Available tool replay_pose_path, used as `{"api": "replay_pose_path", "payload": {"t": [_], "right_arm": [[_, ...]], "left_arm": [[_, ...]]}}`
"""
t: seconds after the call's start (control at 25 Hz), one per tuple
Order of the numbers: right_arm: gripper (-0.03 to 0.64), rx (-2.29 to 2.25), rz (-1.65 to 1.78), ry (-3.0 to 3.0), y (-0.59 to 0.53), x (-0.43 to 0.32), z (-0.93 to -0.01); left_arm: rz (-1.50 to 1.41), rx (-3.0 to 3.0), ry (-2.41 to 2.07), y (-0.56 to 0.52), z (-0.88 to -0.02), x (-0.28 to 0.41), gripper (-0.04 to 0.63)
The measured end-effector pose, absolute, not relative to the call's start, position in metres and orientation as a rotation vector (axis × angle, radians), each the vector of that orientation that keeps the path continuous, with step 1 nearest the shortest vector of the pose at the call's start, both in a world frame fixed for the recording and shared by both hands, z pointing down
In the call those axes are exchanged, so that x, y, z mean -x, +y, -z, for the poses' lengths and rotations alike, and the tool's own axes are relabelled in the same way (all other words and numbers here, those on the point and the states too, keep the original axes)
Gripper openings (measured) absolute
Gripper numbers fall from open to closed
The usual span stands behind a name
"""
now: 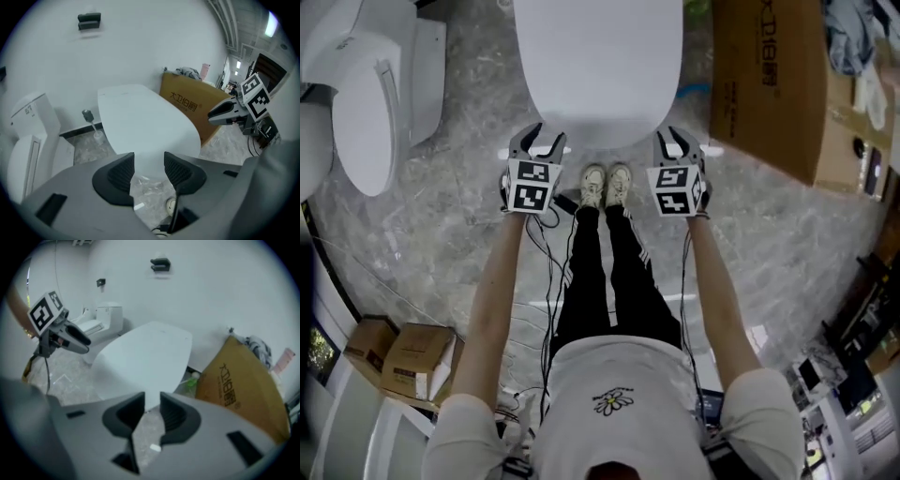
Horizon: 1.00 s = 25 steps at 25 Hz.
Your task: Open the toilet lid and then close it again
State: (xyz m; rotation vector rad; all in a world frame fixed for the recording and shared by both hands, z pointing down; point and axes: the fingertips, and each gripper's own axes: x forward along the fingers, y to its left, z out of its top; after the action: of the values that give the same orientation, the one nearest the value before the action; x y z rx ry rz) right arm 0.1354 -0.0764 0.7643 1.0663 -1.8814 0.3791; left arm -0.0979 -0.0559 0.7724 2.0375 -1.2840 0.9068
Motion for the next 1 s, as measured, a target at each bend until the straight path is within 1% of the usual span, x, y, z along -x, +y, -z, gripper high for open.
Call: {"api": "replay_pose_path", "payload": {"t": [0.12,0.24,0.4,0.48,0.56,0.72,1.0], "right_arm": [[0.109,-1.189,-0.287,-1.945,-0.113,-0.133,-0.688],[0.089,-1.302,-0.213,-2.025,-0.13,-0.129,-0.593],[0.067,-1.414,-0.057,-2.152,-0.153,-0.121,-0.473],[0.063,-1.457,0.033,-2.228,-0.154,-0.115,-0.417],[0.057,-1.514,0.094,-2.295,-0.144,-0.111,-0.368],[0.049,-1.603,0.149,-2.397,-0.116,-0.108,-0.307],[0.041,-1.623,0.205,-2.522,-0.075,-0.107,-0.264]], "left_arm": [[-0.83,-2.145,-1.372,-0.099,-0.698,0.093,0.212],[-0.725,-2.208,-1.485,-0.118,-0.602,0.085,0.185],[-0.574,-2.305,-1.737,-0.145,-0.459,0.084,0.058],[-0.485,-2.36,-1.861,-0.146,-0.391,0.082,0.031],[-0.397,-2.401,-1.947,-0.133,-0.337,0.077,0.026],[-0.302,-2.422,-2.005,-0.102,-0.284,0.058,0.026],[-0.174,-2.434,-2.041,-0.067,-0.26,0.044,0.026]]}}
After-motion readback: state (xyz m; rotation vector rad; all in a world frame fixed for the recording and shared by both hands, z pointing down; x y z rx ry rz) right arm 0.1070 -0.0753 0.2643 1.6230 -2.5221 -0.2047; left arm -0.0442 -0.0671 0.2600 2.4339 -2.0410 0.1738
